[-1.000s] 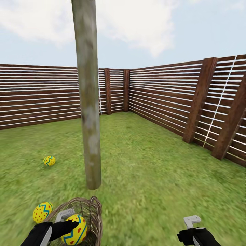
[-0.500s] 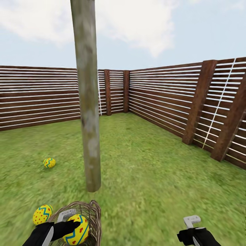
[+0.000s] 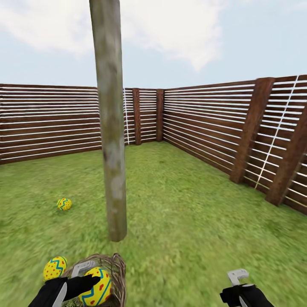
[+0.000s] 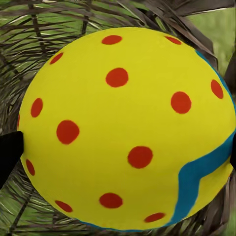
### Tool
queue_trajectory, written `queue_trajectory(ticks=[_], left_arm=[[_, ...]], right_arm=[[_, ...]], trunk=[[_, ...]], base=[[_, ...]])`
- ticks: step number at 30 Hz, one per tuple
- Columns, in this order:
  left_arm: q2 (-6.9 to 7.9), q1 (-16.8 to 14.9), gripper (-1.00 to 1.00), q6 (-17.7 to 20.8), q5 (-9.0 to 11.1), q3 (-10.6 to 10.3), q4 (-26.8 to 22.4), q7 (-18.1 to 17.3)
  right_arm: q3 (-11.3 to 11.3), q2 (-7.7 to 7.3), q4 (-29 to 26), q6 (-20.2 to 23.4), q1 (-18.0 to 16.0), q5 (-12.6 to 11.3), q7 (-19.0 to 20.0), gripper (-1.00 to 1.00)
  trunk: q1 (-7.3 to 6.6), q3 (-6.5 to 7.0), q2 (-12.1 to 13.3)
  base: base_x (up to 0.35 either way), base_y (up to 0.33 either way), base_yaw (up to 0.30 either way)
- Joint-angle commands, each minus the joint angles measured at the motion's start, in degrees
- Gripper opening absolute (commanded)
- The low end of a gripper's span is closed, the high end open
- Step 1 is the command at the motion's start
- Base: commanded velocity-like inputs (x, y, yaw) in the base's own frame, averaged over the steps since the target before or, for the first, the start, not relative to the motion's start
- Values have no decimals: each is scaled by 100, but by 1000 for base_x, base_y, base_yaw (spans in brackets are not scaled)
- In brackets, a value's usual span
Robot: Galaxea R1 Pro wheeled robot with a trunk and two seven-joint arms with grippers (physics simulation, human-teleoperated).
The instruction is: Take the three Easter eggs out of the wicker basket on the lawn in the garden, then place them on the lawn next to a single tree (choose any tree) so that all three eggs are next to the same tree and none are left in the basket.
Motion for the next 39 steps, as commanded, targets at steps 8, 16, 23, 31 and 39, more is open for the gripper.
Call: queue_trajectory(ticks=[8, 16, 23, 31, 39], left_arm=[[-4, -4, -100, 37, 0, 15, -23, -31], [-4, -5, -100, 38, 16, 28, -58, -31], [-16, -4, -100, 30, 17, 24, -56, -31], [-22, -4, -100, 30, 15, 45, -69, -28], [-21, -4, -100, 30, 29, 43, -63, 135]], right_arm=[[52, -19, -10, 28, -2, -43, 11, 100], [52, -11, -10, 28, -2, -43, 11, 100], [61, -11, -10, 28, -2, -43, 11, 100], [64, -11, -10, 28, -2, -43, 12, 100], [70, -2, -4, 21, -2, -42, 11, 100]], trunk=[[-177, 138, 319], [-353, 282, 640], [-507, 407, 921], [-682, 551, 1242], [-858, 695, 1563]], base=[[-15, -13, 148], [-68, -80, 1], [-66, -125, 0], [-49, -146, 0], [-1, -6, 0]])
